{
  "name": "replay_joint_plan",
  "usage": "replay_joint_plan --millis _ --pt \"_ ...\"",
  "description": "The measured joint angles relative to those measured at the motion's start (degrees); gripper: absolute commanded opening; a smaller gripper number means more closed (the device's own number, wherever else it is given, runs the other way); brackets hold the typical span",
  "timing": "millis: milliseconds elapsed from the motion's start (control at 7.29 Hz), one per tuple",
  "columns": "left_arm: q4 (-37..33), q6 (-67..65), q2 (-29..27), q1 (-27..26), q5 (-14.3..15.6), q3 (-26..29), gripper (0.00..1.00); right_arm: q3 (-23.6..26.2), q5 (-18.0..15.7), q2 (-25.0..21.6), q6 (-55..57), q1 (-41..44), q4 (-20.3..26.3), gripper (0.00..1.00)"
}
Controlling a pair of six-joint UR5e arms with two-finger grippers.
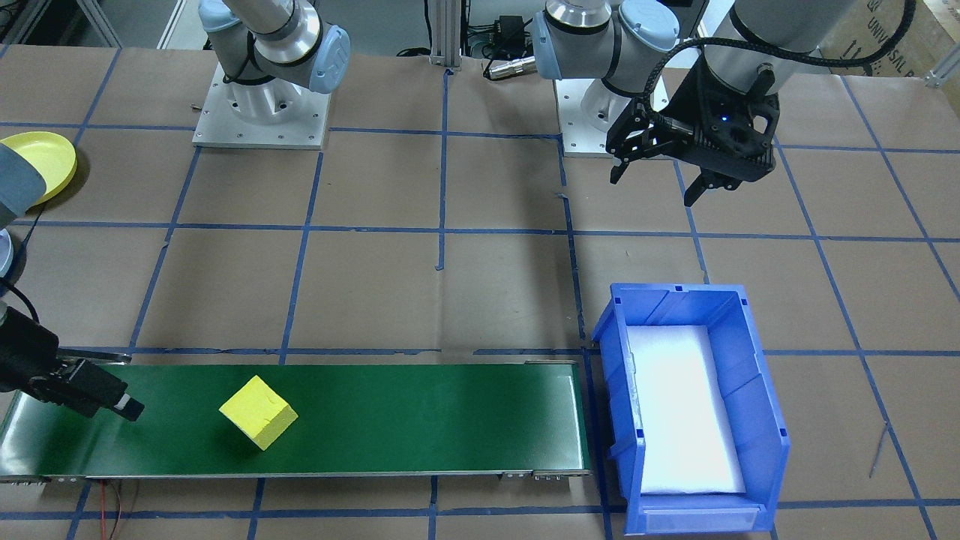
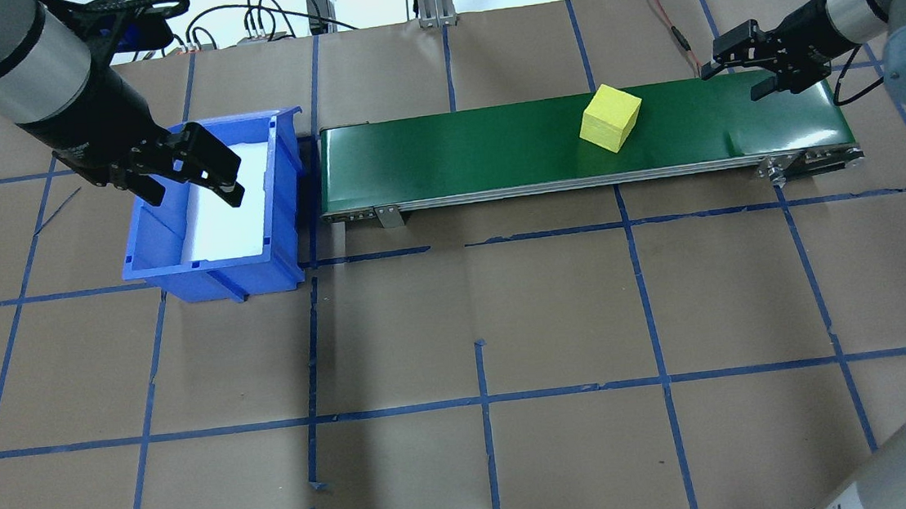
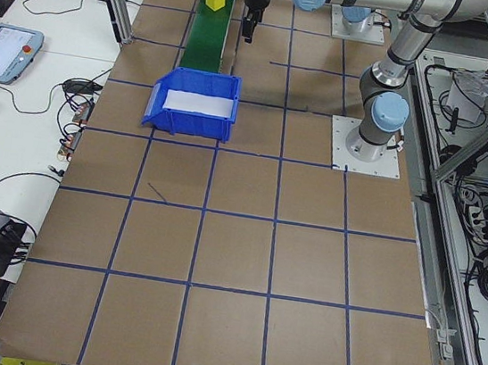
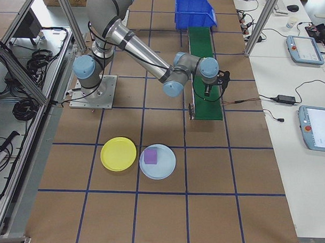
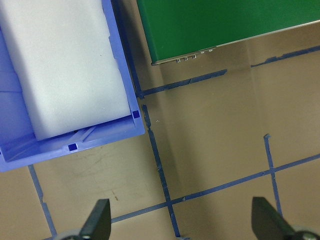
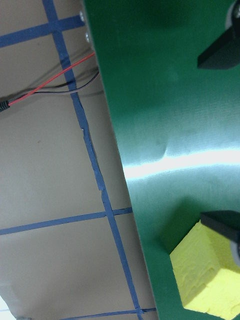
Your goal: Move block left to right into plate
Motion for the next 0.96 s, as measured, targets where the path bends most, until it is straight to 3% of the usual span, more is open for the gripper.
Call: replay_joint_plan --millis 961 --pt "-0.14 0.12 -0.07 -0.35 0.04 0.0 1.0 -0.07 -0.11 0.27 7.67 2.84 -1.12 1.0"
